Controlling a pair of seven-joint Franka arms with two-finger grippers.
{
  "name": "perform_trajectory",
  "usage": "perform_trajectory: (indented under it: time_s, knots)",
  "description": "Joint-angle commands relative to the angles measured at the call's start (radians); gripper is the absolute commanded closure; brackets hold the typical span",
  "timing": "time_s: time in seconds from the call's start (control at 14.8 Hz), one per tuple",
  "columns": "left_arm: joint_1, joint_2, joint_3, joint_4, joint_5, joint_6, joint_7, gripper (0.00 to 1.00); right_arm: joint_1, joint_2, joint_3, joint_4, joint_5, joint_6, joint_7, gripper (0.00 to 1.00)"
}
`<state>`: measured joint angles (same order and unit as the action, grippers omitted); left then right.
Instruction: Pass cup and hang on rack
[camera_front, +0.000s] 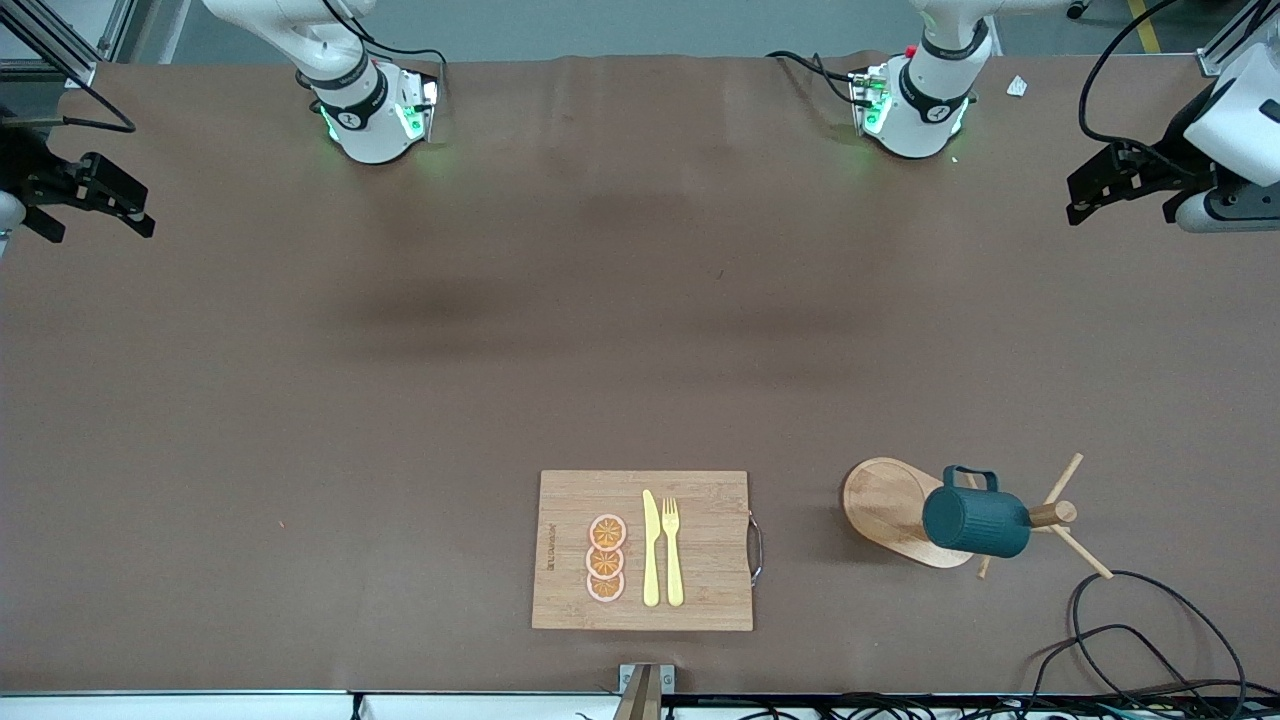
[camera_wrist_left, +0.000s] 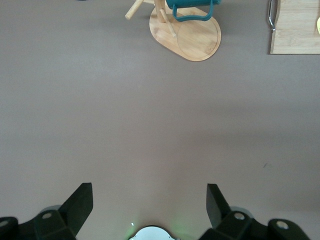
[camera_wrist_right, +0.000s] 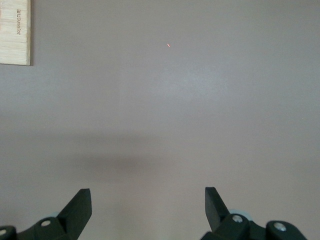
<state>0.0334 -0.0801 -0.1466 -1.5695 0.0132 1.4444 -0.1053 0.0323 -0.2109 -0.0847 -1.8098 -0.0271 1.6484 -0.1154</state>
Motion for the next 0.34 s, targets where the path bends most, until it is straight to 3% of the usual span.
perform_trajectory:
  time_s: [0.0,0.27]
  knots:
    - [0.008,-0.027,0.001,-0.028,-0.015,0.005,0.021,0.0,0.006,0.005,-0.001,0.017,-0.01,-0.015,-0.004,0.0]
    - [0.006,-0.006,0.001,-0.006,-0.013,0.004,0.0,0.0,0.004,0.007,-0.001,0.017,-0.01,-0.013,-0.006,0.0]
